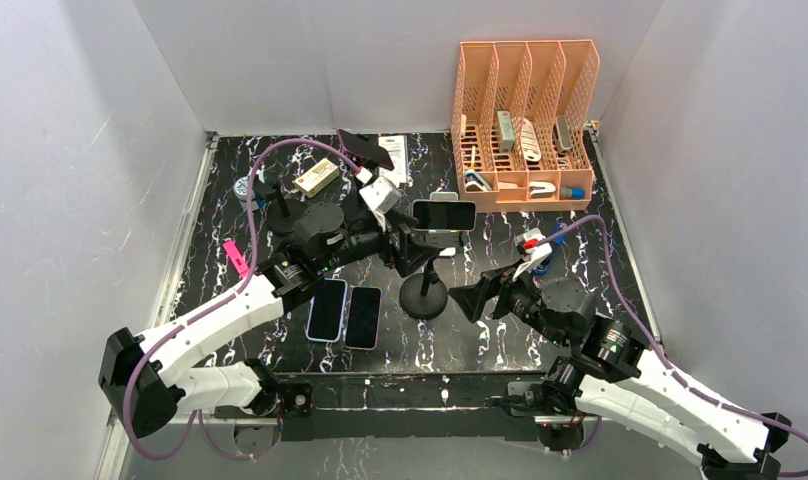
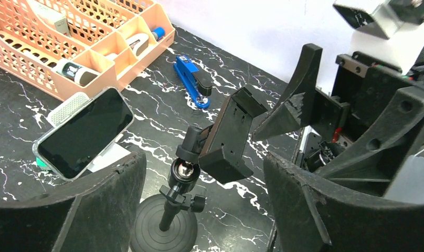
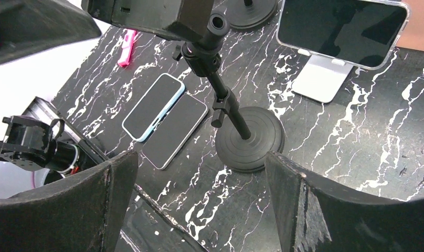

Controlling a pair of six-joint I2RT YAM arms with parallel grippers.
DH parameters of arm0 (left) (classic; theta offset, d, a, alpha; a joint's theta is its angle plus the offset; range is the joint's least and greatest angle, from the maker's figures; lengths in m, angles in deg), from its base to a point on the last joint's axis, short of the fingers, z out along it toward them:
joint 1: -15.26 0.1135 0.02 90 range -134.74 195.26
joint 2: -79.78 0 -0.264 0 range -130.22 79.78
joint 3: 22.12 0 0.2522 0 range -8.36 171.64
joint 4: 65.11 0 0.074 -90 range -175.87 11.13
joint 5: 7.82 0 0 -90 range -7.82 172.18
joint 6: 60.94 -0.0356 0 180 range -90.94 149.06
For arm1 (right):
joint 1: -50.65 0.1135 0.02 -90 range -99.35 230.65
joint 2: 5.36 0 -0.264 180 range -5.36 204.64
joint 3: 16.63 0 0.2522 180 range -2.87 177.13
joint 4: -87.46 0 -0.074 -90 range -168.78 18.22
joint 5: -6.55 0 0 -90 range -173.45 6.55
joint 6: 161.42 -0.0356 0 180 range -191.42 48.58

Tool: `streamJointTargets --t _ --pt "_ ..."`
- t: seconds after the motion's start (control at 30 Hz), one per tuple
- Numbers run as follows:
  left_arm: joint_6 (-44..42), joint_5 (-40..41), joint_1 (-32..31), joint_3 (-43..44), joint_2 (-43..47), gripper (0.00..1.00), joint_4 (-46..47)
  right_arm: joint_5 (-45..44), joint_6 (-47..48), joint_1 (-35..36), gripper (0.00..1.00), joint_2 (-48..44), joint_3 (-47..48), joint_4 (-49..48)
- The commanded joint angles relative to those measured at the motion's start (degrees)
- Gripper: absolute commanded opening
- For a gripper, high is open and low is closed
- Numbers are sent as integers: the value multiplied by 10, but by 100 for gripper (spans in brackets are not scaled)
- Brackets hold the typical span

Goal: Remove the phone from the phone stand
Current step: Pick up the phone stand at the center of the board.

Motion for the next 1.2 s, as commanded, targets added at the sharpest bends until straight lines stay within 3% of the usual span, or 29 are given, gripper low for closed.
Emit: streamJointTargets --t 0.0,0.7,0.97,1.17 --pt "-36 24 -12 20 -14 79 16 -8 -11 0 97 -9 33 4" --pt "-43 14 -31 20 -73 70 84 -18 -9 0 97 -5 56 20" --pt "-58 -6 -33 27 -80 47 73 -23 -9 0 97 -10 59 27" --pt "-75 -9 -37 38 -67 19 59 -28 -9 0 97 -18 62 30"
